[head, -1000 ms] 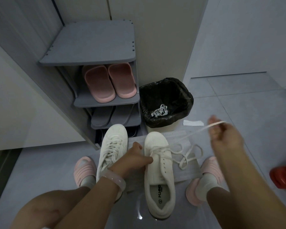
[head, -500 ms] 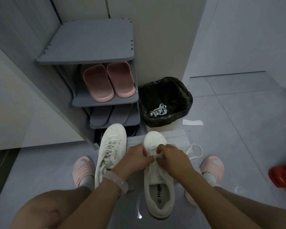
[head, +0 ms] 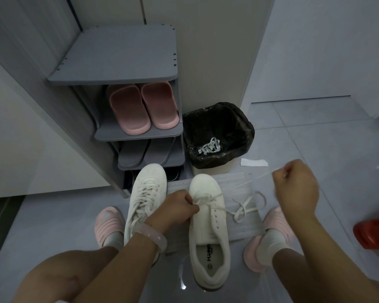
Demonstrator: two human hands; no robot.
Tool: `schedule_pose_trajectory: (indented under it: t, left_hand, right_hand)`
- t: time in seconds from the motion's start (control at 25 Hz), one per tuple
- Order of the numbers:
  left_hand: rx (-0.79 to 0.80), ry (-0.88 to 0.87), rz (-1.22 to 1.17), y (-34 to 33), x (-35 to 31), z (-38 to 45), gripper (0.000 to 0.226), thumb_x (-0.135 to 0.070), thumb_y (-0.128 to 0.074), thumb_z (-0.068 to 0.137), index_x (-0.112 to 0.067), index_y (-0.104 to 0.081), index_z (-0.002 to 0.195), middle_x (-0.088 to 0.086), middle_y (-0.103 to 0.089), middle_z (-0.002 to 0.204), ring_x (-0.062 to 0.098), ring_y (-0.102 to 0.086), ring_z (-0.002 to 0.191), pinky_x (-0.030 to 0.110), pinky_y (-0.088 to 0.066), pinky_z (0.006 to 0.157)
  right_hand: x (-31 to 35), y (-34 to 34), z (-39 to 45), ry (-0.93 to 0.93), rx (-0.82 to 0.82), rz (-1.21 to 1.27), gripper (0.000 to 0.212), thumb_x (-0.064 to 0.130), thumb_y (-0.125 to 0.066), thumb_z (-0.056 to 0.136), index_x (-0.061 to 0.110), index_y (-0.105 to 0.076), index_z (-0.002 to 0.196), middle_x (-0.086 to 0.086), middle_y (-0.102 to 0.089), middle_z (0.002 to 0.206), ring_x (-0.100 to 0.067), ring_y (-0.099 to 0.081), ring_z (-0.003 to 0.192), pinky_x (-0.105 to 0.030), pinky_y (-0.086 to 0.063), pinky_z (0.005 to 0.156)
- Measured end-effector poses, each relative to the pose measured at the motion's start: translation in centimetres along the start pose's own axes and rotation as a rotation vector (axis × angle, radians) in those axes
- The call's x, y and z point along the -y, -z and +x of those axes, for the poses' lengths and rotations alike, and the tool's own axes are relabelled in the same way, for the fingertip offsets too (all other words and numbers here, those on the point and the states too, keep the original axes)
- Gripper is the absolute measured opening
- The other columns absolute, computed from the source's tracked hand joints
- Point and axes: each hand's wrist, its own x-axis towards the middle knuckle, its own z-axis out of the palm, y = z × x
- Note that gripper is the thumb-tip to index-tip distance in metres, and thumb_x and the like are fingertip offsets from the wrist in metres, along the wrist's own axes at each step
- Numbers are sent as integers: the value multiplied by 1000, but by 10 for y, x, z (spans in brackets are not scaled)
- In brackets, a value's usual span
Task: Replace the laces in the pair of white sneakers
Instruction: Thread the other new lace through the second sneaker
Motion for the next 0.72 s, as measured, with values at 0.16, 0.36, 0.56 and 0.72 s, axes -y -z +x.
schedule_pose_trajectory:
  t: [0.16,0.36,0.56,0.72]
  left_hand:
    - [-3,-18,17,-1,-2,0,14,-19,-62,81,-16,-52,91,1,-59,78,14,-59,64,26,-54,66]
    - [-75,-237,230,-7,-2,0,9,-25,-58,86,-19,-52,88,-1,-55,78,11,-52,67,21,-41,60]
    - [-56,-205,-48,-8,-8,13,23,-22,-62,87,-18,-54,65,-1,-55,75,12,-52,73,23,-41,69]
    - [-39,85,-281,-1,0,10,25,-6,-58,84,-9,-55,59,4,-57,61,14,-53,59,19,-45,55]
  right_hand:
    - [0,-7,-7,71,376,-228,25,23,-55,88,11,-54,110,-13,-57,107,-29,-56,85,-31,-41,69]
    - [17,-50,-43,425,649,-278,33,25,-48,94,19,-49,126,-3,-46,127,-25,-60,100,-31,-46,82]
    - [15,-67,-54,468,704,-376,18,17,-39,95,10,-52,106,-5,-53,102,-26,-58,88,-26,-37,64]
    - [15,-64,-53,436,688,-365,25,14,-41,90,17,-30,68,6,-28,69,-21,-45,71,-26,-29,54]
